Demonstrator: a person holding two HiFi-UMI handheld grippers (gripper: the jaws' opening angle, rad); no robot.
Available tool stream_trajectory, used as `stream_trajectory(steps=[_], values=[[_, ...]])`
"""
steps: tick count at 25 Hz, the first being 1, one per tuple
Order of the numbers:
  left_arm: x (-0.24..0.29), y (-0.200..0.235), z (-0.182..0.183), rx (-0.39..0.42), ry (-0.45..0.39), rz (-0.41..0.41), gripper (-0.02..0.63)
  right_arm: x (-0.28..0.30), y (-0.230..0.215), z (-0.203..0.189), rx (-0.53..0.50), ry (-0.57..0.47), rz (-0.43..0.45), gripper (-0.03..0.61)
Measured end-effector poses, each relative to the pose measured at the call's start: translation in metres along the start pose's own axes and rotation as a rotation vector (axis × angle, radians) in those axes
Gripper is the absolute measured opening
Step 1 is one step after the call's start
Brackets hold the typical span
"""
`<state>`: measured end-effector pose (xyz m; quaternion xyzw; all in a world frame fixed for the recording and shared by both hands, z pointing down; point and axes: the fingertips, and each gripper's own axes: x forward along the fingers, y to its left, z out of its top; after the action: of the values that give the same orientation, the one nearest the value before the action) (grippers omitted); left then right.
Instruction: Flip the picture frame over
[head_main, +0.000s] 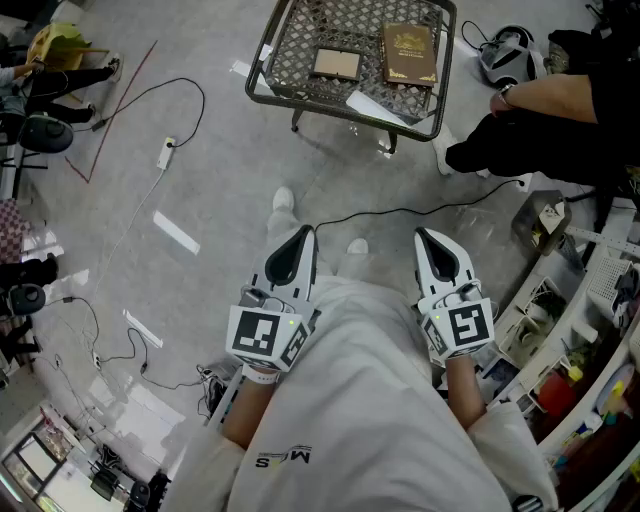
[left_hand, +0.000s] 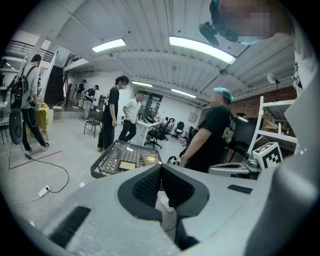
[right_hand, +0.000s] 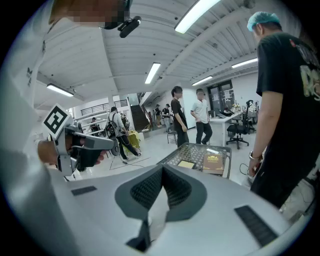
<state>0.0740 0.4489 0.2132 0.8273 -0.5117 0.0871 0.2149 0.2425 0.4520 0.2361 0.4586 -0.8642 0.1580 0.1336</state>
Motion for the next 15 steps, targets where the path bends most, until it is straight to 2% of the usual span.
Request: stream_trajectory(steps=[4, 9, 12, 15], values=[[-0.013, -0.028, -0.008, 0.036, 0.019, -0.064, 0.025, -0.022, 0.014, -0.008, -0.018, 0.009, 0.004, 0.015], [-0.028, -0.029, 0.01, 0.06, -0.016, -0.12, 0.025, -0.029, 0.035, 0.0, 0.013, -0.022, -0.041, 0.015], [-0.043, -0.016, 0.015, 0.071, -0.036, -0.115, 0.025, -0.027, 0.054, 0.011, 0.043, -0.046, -0.038, 0.015], [-0.056, 0.001, 0.017, 0.072, -0.055, -0.086, 0.025, -0.017, 0.072, 0.016, 0.005, -0.059, -0.032, 0.015]])
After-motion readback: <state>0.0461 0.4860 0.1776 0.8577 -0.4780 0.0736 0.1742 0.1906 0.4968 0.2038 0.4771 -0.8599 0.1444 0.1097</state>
